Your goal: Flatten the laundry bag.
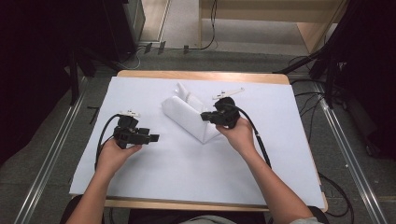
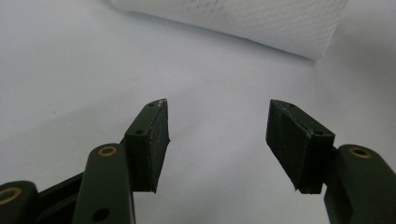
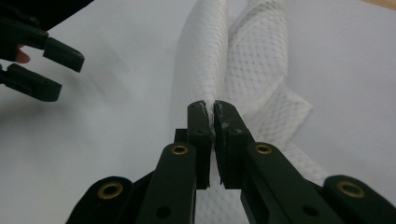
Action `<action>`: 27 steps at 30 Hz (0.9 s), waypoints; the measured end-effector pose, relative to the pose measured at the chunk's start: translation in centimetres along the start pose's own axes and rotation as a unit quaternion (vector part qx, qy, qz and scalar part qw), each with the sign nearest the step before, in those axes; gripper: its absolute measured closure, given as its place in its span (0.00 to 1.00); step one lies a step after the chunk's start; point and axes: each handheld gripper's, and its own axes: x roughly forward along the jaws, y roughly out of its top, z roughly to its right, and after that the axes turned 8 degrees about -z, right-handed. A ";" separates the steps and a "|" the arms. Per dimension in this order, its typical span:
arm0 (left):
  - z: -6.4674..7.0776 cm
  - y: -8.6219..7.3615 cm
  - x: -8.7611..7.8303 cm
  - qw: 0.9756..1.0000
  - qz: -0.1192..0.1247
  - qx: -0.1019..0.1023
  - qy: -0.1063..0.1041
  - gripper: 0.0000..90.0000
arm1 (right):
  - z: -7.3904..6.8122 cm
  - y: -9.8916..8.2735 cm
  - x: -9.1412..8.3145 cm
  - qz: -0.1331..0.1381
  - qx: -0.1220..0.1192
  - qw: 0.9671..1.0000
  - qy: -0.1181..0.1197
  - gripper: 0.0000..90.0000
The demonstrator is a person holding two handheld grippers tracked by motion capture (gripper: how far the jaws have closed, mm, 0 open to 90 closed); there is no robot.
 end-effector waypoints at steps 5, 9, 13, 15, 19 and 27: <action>-0.1 0.0 -0.2 1.000 0.004 -0.002 0.001 0.45 | -1.5 0.2 0.8 -0.009 -0.012 1.000 0.016 0.96; -0.3 0.0 -0.3 1.000 0.003 -0.002 0.002 0.45 | -2.5 0.2 1.5 -0.016 -0.022 0.999 0.026 0.95; -0.6 0.0 -0.6 1.000 0.007 -0.007 0.004 0.45 | -3.3 0.2 2.2 -0.023 -0.034 0.999 0.032 0.93; -0.6 -0.1 -0.6 1.000 0.009 -0.008 0.003 0.45 | -3.8 0.3 2.6 -0.029 -0.036 0.998 0.036 0.91; -0.8 -0.1 -0.8 1.000 0.010 -0.011 0.006 0.45 | -4.5 0.3 2.9 -0.033 -0.044 0.997 0.045 0.86; -1.2 -0.2 -1.1 1.000 0.015 -0.017 0.011 0.45 | -5.5 0.7 1.7 -0.015 -0.062 0.997 0.049 0.76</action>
